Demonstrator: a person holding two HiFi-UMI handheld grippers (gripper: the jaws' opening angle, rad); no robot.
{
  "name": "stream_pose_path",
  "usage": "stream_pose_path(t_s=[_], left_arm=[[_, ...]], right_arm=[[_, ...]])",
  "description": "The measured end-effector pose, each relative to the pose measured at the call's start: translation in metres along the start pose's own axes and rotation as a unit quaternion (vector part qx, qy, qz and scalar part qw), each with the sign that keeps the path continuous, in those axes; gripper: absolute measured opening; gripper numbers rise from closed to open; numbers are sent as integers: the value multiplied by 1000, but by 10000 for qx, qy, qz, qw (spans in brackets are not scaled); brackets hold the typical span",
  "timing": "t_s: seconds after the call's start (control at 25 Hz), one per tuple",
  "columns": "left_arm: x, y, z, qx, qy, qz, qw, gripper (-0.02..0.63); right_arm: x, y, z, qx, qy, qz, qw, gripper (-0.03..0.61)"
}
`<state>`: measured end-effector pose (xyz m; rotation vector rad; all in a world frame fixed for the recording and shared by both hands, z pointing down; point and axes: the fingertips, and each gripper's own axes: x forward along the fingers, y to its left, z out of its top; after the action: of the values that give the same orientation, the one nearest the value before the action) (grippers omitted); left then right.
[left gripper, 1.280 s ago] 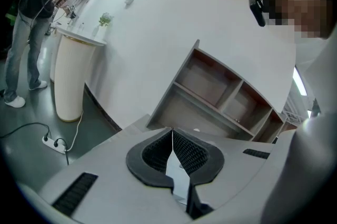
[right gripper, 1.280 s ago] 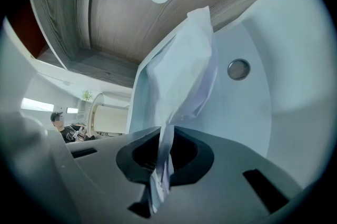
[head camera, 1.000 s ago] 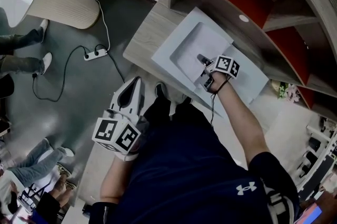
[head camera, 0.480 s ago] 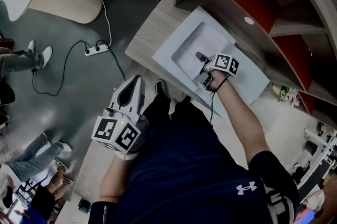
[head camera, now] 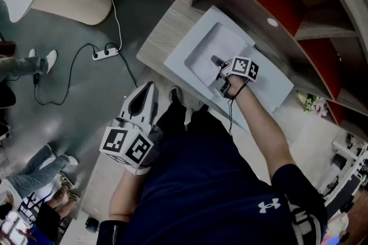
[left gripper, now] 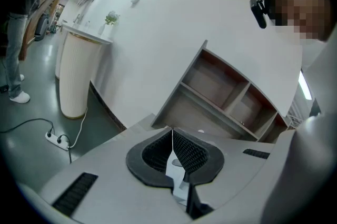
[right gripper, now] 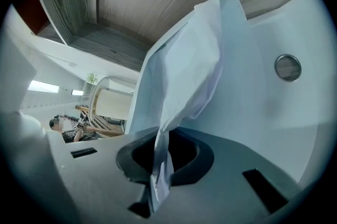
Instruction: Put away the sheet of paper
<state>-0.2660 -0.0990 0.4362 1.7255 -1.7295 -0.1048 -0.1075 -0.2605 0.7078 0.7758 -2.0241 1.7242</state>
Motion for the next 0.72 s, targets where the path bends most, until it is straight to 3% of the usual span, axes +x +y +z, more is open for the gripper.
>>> stream_pose_path(t_s=[0.36,0.4,0.48,0.72], left_arm=[[1,-10,-4,34,35,-50,10000,17],[0,-11,-4,45,34,-56,10000,17],[0,-12,-4,71,38,-80,9999,17],[6,-34,-8,148,99,-325,9993,17]], right_arm=[[4,0,2,-114,-52,-63,9999,17],[2,0,2,-145,-57,-80,9998,26],[-2,0,0,-123,-75,-94,9999,143],[-34,-7,-4,82,-310,-58,9995,178]])
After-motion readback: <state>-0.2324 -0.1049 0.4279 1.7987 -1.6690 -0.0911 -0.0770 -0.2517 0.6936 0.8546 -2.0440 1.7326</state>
